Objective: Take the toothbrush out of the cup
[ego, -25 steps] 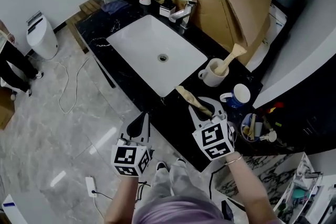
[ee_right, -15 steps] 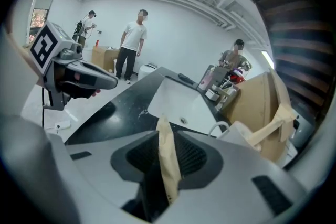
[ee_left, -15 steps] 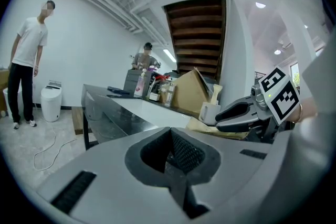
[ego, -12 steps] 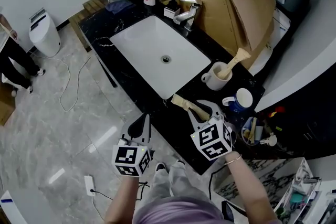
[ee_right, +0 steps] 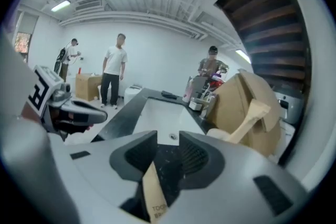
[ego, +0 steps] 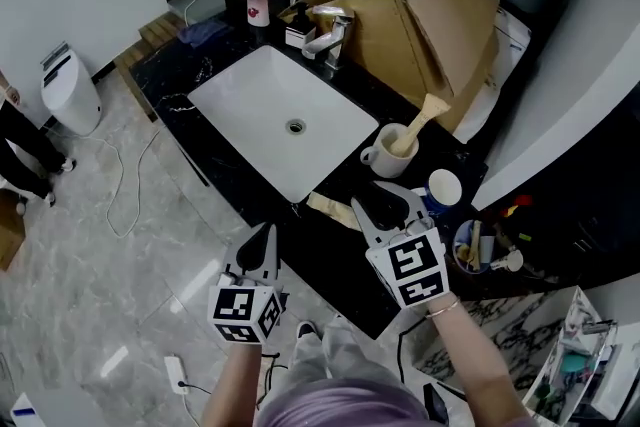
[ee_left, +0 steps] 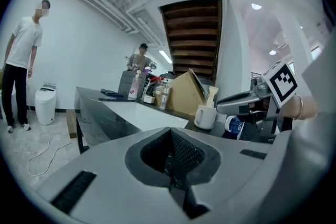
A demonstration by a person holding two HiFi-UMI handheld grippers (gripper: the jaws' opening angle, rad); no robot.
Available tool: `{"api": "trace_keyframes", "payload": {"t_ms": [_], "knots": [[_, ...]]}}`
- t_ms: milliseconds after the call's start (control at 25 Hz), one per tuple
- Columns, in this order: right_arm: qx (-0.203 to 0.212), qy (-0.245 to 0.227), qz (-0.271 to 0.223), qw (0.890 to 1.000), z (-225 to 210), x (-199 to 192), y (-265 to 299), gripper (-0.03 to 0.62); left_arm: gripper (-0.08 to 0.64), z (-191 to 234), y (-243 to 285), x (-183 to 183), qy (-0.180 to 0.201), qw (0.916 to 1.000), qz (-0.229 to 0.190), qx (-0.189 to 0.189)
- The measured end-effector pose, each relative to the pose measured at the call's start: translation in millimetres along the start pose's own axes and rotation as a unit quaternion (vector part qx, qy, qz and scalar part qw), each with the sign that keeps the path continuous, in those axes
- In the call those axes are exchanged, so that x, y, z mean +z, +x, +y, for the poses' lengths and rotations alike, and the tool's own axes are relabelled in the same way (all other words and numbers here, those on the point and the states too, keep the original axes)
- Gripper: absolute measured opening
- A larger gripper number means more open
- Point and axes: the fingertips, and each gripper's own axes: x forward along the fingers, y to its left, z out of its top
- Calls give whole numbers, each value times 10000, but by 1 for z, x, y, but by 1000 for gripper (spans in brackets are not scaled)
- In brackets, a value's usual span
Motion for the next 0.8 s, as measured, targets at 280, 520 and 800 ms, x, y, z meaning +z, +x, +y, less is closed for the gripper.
{"api": "trace_keyframes", "payload": {"t_ms": [280,520,800], "knots": [[-854,1412,-684,9839,-75,22,-29,155,0,-26,25,16,232,9988,-55,-439],[-1193,1794,-808,9732,-118,26,-43,167,0,-53,47,33,447,9956,-116,-812],[-1304,2005,-687,9685,-152,20,-38,205,0,-82,77,42,600,9909,-123,-1199]]}}
